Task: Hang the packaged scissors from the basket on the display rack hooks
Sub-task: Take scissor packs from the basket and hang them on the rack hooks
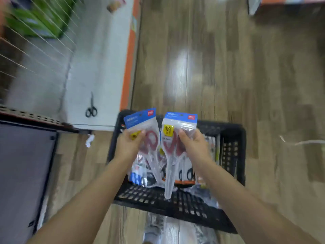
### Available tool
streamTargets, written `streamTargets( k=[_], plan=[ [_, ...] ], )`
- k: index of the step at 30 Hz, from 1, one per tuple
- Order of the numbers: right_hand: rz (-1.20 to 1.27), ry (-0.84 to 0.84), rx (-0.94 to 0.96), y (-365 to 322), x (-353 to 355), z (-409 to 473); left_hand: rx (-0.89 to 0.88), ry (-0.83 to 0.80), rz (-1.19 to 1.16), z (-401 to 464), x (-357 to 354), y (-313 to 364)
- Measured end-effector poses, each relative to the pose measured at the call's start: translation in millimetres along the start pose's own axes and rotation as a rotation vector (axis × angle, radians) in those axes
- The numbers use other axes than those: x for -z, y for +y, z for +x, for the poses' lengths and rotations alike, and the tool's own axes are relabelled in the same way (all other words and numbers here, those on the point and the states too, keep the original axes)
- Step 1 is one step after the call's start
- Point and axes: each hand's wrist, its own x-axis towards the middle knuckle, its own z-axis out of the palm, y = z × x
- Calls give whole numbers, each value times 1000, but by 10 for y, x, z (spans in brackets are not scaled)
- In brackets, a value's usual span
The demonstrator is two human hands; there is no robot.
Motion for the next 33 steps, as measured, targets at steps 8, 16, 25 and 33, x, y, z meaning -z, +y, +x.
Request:
streamTargets(
  k=[8,16,25,33],
  plan=[
    [16,-373,271,-2432,-999,-1308,-114,257,-348,-1204,1402,2240],
    [-86,-715,657,-4171,-2034,-3295,-436,544,-407,-2806,3097,3727],
    [-123,-1018,879,-4548,-3002,-4940,-562,916,-520,-4313,4547,3825],
    [-307,-1140,803,-4053,-3527,-5296,-466,1068,-599,-4626,5110,3300]
  ],
)
